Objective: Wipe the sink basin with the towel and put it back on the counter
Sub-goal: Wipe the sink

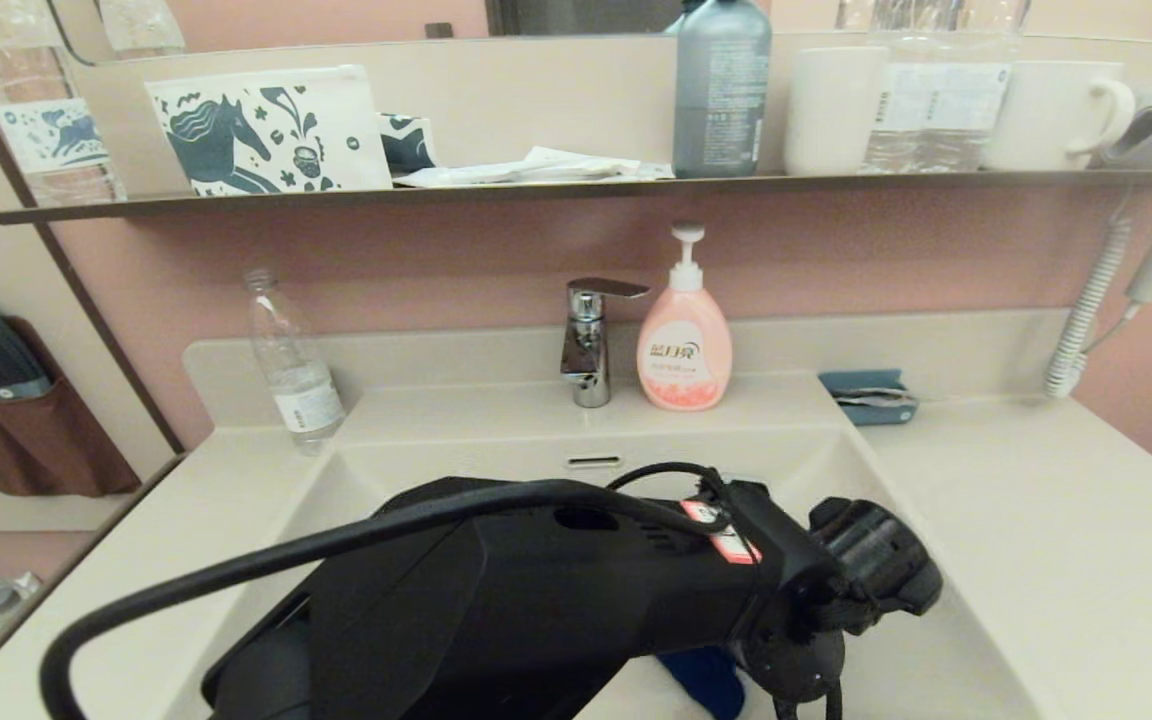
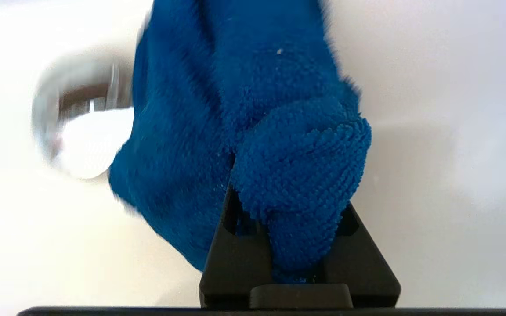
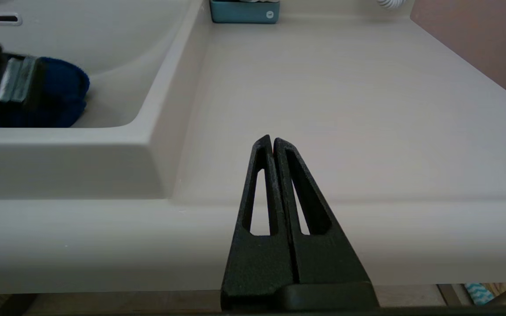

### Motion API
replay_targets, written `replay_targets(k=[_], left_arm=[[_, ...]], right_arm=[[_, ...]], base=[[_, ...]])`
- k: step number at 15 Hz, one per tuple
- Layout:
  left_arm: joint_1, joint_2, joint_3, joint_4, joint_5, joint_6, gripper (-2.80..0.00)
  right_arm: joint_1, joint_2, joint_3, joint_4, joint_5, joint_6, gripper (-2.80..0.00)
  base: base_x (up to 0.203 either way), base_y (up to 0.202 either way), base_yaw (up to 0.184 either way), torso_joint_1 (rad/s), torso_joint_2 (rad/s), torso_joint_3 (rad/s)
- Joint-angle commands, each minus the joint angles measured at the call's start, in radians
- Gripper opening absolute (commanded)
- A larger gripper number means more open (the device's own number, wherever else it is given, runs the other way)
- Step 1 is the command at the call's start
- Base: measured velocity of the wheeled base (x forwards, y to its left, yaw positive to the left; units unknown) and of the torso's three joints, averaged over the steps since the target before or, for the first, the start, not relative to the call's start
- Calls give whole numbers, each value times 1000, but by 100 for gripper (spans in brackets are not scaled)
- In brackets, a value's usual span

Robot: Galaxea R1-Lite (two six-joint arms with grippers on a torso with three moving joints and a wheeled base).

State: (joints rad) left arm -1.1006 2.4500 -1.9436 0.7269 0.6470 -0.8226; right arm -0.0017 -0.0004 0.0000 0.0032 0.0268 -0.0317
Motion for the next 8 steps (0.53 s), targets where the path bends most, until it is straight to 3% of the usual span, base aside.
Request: replay_targets(k=[1,5,8], left_arm=[[-3,-16,0,151,-49,-49,-280],[2,-35,1,378,-152,-150,-280],[29,-53,51,417,-177,-170,-280]], right_arm=[[0,0,0,0,1,-1,-280],[0,0,0,0,1,-1,-280],[0,0,0,0,0,-1,-280]], base=[[0,0,0,0,0,0],[0,0,0,0,0,0],[0,0,0,0,0,0]])
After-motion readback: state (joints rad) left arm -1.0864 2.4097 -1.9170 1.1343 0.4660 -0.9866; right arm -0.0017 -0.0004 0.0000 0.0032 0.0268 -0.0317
